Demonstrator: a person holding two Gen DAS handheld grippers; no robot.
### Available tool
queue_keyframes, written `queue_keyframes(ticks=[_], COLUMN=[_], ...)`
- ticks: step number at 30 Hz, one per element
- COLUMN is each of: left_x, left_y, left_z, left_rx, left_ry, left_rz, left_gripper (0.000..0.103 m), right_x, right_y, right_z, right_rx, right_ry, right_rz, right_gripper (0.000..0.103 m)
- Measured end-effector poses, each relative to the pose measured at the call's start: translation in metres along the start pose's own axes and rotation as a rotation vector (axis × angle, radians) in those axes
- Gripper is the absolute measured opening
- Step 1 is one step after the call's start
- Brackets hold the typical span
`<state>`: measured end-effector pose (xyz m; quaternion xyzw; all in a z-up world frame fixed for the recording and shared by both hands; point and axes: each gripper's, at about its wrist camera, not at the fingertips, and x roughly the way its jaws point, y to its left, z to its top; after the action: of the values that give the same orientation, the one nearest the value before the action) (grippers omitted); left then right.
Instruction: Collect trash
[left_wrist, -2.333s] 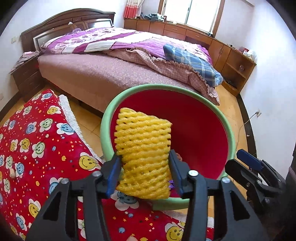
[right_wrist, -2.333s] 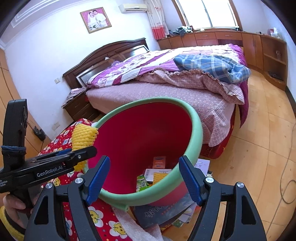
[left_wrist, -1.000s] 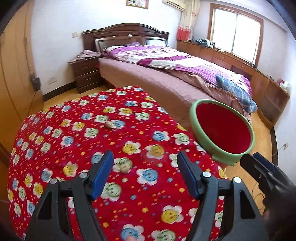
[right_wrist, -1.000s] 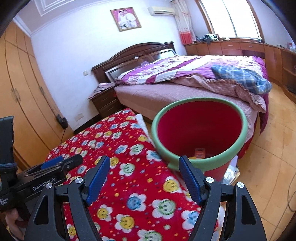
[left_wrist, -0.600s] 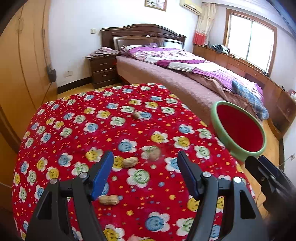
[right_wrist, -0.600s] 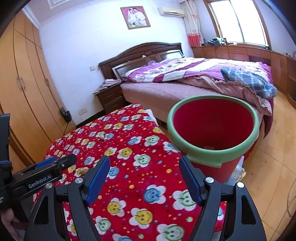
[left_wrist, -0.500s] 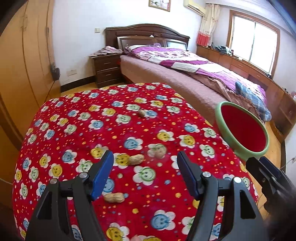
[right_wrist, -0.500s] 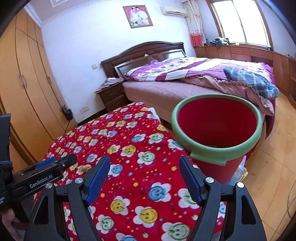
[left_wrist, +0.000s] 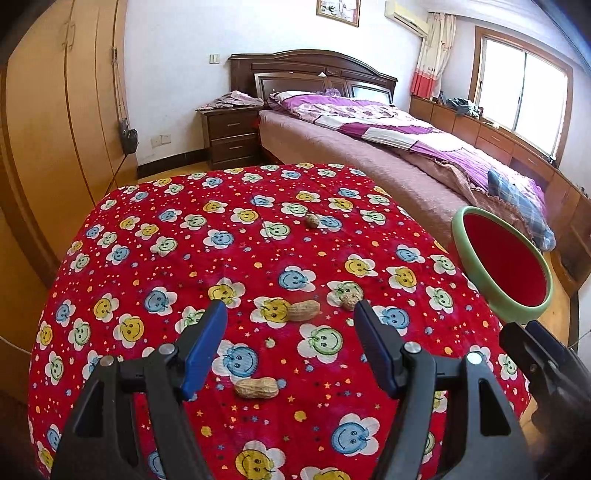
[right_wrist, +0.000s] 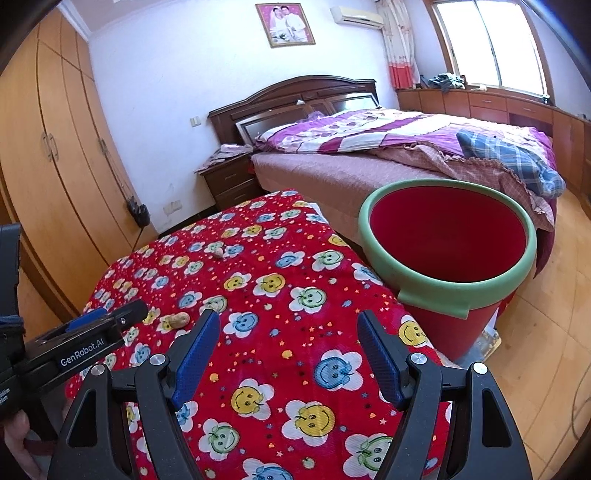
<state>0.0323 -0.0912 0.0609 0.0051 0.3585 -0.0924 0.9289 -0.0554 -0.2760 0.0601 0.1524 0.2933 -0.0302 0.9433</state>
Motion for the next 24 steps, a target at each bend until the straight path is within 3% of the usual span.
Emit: queue_keyframes(ticks=[24], left_x=[0.0017], left_y=[0.0029], left_z=[-0.0015], left_rx=[-0.011], left_ry=[0.003], left_rz=[0.003], left_gripper=[0.071], right_x=[0.0036], right_y=[0.0007], right_z=[-0.0011], right_rx=[0.000], right_ry=[0.011], right_rz=[0.003], right_gripper=[0.077])
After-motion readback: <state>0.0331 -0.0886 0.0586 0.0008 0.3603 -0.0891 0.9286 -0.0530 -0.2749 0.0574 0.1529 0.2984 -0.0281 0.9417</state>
